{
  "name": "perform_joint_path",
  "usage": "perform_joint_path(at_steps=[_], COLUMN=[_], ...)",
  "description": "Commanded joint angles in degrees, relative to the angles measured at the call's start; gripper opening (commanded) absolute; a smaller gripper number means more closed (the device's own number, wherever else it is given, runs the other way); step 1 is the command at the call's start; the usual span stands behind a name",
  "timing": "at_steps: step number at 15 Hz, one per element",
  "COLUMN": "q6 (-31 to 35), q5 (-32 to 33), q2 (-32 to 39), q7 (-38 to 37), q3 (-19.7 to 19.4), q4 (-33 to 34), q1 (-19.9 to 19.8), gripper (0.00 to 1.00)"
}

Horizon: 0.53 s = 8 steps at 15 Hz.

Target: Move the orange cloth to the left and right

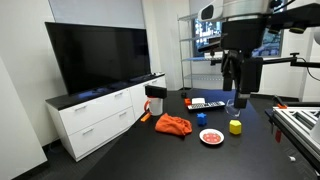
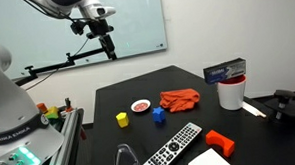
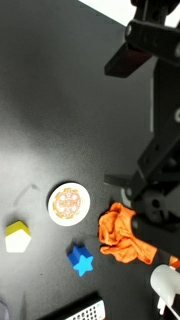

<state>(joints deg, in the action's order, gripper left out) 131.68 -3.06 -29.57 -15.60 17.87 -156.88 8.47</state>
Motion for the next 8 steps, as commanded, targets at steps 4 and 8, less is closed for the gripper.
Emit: perform_joint_path(at_steps=[4,8], q6=[1.9,3.2], q5=[7.4,8.7], q2=[10.3,19.6], q7=[-11.3,-18.0], q3=[-2.2,-6.6], q4=[4.9,11.3], q1=[-10.0,-14.9], gripper=[1.00,1.00])
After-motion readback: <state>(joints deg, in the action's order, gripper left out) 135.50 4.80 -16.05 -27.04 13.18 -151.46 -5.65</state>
